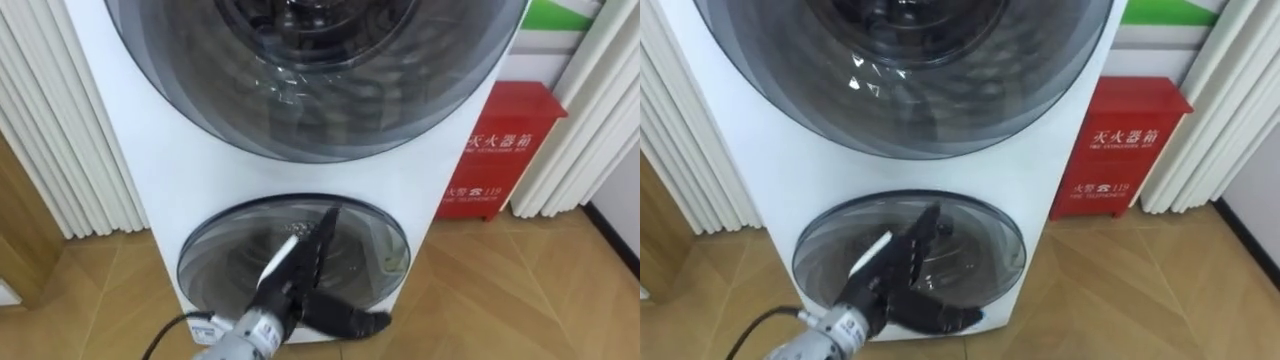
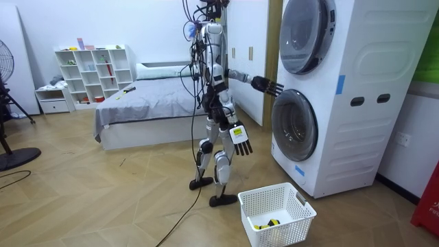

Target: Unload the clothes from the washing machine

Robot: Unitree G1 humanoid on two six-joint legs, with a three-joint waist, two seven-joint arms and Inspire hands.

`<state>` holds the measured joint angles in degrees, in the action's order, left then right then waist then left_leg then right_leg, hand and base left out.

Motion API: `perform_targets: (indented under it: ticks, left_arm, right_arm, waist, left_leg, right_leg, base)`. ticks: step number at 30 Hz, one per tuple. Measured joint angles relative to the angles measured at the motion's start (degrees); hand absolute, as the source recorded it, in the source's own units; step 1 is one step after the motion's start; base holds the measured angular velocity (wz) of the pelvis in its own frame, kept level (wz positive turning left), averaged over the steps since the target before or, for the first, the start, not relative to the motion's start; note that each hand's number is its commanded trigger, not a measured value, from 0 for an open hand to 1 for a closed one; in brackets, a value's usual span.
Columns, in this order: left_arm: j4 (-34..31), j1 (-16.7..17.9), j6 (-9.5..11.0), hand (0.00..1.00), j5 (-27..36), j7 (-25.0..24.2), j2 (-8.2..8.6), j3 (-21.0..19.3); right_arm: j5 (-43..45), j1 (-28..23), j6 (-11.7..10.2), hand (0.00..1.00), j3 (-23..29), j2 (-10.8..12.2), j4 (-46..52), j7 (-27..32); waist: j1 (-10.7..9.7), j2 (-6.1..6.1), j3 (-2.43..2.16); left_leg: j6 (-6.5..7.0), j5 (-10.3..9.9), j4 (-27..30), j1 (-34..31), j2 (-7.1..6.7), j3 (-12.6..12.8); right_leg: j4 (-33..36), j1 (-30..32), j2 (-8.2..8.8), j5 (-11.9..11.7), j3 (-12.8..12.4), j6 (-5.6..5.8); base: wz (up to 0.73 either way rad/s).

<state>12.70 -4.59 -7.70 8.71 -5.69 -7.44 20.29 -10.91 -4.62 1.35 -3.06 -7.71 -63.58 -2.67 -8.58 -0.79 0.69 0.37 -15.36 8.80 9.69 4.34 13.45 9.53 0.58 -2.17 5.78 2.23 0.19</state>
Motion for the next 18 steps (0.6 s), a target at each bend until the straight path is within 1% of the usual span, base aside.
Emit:
perform_targets:
  ticks: [1, 2, 3, 4, 5, 6, 7, 8, 9, 10, 11, 12, 13, 14, 15, 18]
  left_arm:
    - [2.4, 0.5, 0.9, 0.00, -0.6, 0.0, -0.13, 0.0]
    - [7.3, 1.6, 2.1, 0.00, -1.5, 0.2, -0.31, -0.1]
    - [12.2, 3.3, 2.3, 0.00, -3.3, 0.5, -0.57, -0.3]
    - [16.4, 5.1, 2.6, 0.00, -4.8, 0.7, -0.85, -1.1]
    - [18.8, 5.8, 2.9, 0.00, -5.3, 1.0, -0.93, -1.6]
    - [23.5, 7.4, 3.4, 0.00, -6.3, 1.9, -1.02, -3.2]
    - [27.2, 9.6, 3.7, 0.00, -7.4, 3.1, -1.18, -5.5]
    - [29.0, 10.6, 4.2, 0.00, -7.9, 3.8, -1.39, -6.6]
    - [33.7, 12.0, 5.5, 0.00, -8.1, 5.0, -1.56, -9.5]
    - [37.7, 13.2, 5.9, 0.00, -8.1, 6.6, -1.60, -12.5]
    - [39.4, 13.8, 6.1, 0.00, -8.1, 7.6, -1.58, -13.7]
    - [42.7, 14.7, 6.7, 0.00, -7.6, 8.9, -2.22, -16.2]
    - [45.7, 15.3, 7.1, 0.00, -7.5, 9.8, -2.42, -18.6]
    - [46.8, 15.7, 7.3, 0.00, -7.2, 10.4, -2.49, -19.8]
    - [48.0, 16.8, 7.5, 0.00, -7.1, 11.7, -2.54, -22.0]
    - [49.3, 19.1, 7.6, 0.00, -7.0, 14.7, -2.09, -24.7]
  right_arm:
    - [-0.1, -0.1, 0.0, 0.00, 0.0, -0.1, 0.0, 0.0]
    - [-0.2, -0.4, 0.0, 0.00, 0.0, -0.2, 0.0, 0.0]
    - [-0.1, -0.9, -0.1, 0.00, 0.0, -0.3, 0.2, 0.0]
    - [-0.2, -1.1, -0.2, 0.00, 0.0, -0.3, 0.4, 0.0]
    - [-0.2, -1.1, -0.2, 0.00, 0.0, -0.3, 0.4, 0.1]
    - [-0.2, -1.2, -0.2, 0.00, 0.1, -0.3, 0.3, 0.1]
    - [0.0, -1.2, -0.2, 0.00, 0.2, -0.3, 0.0, 0.0]
    - [0.0, -1.3, -0.3, 0.00, 0.3, -0.3, -0.3, -0.1]
    - [0.0, -1.5, -0.6, 0.00, 0.9, -0.3, -0.9, -0.3]
    - [-0.2, -1.9, -0.6, 0.00, 1.5, -0.3, -1.0, -0.5]
    - [-0.4, -2.1, -0.7, 0.00, 1.7, -0.3, -1.0, -0.5]
    - [-0.8, -2.4, -0.8, 0.00, 2.0, -0.3, -1.2, -0.5]
    - [-0.9, -2.4, -0.9, 0.00, 2.1, -0.3, -1.7, -0.5]
    - [-1.0, -2.5, -1.0, 0.00, 2.1, -0.3, -1.9, -0.5]
    - [-1.6, -2.9, -1.2, 0.00, 2.1, -0.2, -2.2, -0.6]
    - [-2.8, -2.8, -1.3, 0.00, 2.2, 0.0, -3.2, -0.7]
  waist:
    - [0.2, 0.14, -0.09]
    - [0.8, 0.36, -0.21]
    - [1.0, 0.50, -0.54]
    - [1.0, 0.50, -0.58]
    - [1.2, 0.48, -0.57]
    - [2.1, 0.43, -0.55]
    - [2.6, 0.23, -0.48]
    - [2.6, 0.10, -0.49]
    - [3.0, -0.02, -0.56]
    - [3.9, -0.09, -0.55]
    - [4.4, -0.15, -0.55]
    - [5.5, -0.16, -0.56]
    - [6.4, -0.23, -0.55]
    - [6.7, -0.34, -0.55]
    - [7.2, -0.42, -0.49]
    - [7.8, -0.73, -0.28]
  left_leg:
    - [0.00, 0.0, 0.0, 0.2, 0.00, 0.0]
    - [0.00, 0.0, 0.0, 1.1, 0.04, 0.0]
    - [0.00, 0.0, 0.0, 1.4, 0.13, -0.1]
    - [0.00, 0.0, 0.0, 1.5, 0.17, -0.2]
    - [0.00, 0.0, 0.0, 1.5, 0.18, -0.2]
    - [0.00, 0.0, -0.1, 1.6, 0.18, -0.1]
    - [-0.01, 0.0, -0.1, 1.7, 0.20, -0.1]
    - [-0.01, 0.0, -0.1, 1.7, 0.22, -0.1]
    - [-0.03, 0.0, -0.2, 1.8, 0.21, 0.0]
    - [-0.03, 0.0, -0.2, 1.9, 0.20, 0.0]
    - [-0.04, 0.0, -0.2, 1.9, 0.20, 0.0]
    - [-0.04, 0.0, -0.2, 2.1, 0.18, 0.0]
    - [-0.04, 0.0, -0.3, 2.1, 0.11, 0.0]
    - [-0.04, 0.0, -0.3, 2.1, 0.09, -0.1]
    - [-0.04, 0.0, -0.3, 2.2, 0.03, -0.1]
    - [-0.07, 0.0, -0.4, 2.1, -0.17, -0.7]
  right_leg:
    - [0.0, -0.1, -0.08, 0.0, -0.3, 0.00]
    - [0.0, -0.7, -0.28, 0.0, -0.6, -0.01]
    - [0.0, -1.0, -0.38, 0.0, -0.5, -0.03]
    - [0.0, -1.1, -0.39, 0.0, -0.5, -0.05]
    - [0.0, -1.1, -0.39, 0.1, -0.4, -0.08]
    - [-0.1, -1.1, -0.45, 0.1, -0.4, -0.09]
    - [-0.2, -1.3, -0.50, 0.1, -0.4, -0.14]
    - [-0.5, -1.5, -0.46, 0.0, -0.2, -0.18]
    - [-1.0, -1.8, -0.39, 0.0, 0.2, -0.24]
    - [-0.9, -1.8, -0.39, 0.0, 0.2, -0.24]
    - [-0.9, -1.8, -0.38, 0.0, 0.2, -0.24]
    - [-0.9, -1.8, -0.36, 0.0, 0.1, -0.25]
    - [-0.9, -1.8, -0.32, 0.0, 0.0, -0.29]
    - [-0.9, -1.8, -0.27, 0.0, 0.0, -0.30]
    - [-0.9, -1.8, -0.16, 0.0, 0.2, -0.30]
    - [-0.9, -1.7, 0.01, 0.0, 0.2, -0.31]
  base:
    - [-0.18]
    - [-0.23]
    - [-0.17]
    - [0.00]
    - [0.00]
    - [-0.06]
    - [-0.04]
    - [0.10]
    - [0.12]
    - [0.09]
    - [0.00]
    - [0.00]
    - [0.00]
    - [0.00]
    - [0.05]
    - [0.06]
